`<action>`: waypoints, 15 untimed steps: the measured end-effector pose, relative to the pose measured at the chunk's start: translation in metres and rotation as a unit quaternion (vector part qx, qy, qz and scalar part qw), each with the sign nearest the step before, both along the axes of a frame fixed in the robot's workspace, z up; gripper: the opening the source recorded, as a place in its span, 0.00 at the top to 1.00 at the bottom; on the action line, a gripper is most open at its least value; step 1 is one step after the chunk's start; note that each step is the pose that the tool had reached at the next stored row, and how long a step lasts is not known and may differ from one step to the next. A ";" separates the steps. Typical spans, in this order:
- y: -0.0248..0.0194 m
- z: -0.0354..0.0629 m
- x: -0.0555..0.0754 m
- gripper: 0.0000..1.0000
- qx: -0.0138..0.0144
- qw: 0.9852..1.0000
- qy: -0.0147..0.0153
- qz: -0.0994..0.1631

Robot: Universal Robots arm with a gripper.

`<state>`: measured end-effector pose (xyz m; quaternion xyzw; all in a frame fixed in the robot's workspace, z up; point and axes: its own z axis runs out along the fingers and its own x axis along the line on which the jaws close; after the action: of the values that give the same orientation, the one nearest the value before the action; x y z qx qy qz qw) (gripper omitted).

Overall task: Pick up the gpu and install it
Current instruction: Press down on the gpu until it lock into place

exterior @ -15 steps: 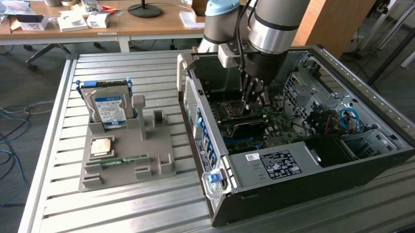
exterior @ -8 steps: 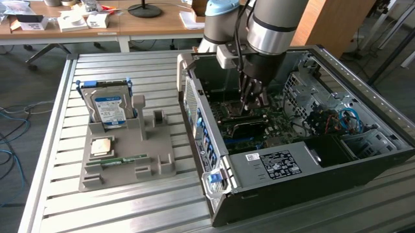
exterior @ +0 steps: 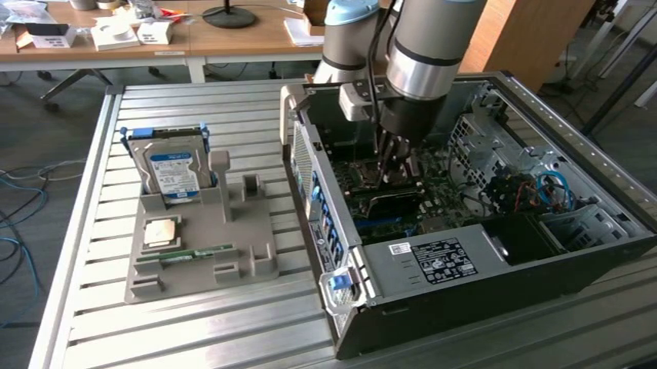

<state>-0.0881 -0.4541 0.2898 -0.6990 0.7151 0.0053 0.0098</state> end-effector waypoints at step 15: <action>0.0000 0.0006 0.000 0.89 0.000 1.000 0.000 0.000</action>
<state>-0.0881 -0.4541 0.2904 -0.6990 0.7150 0.0053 0.0099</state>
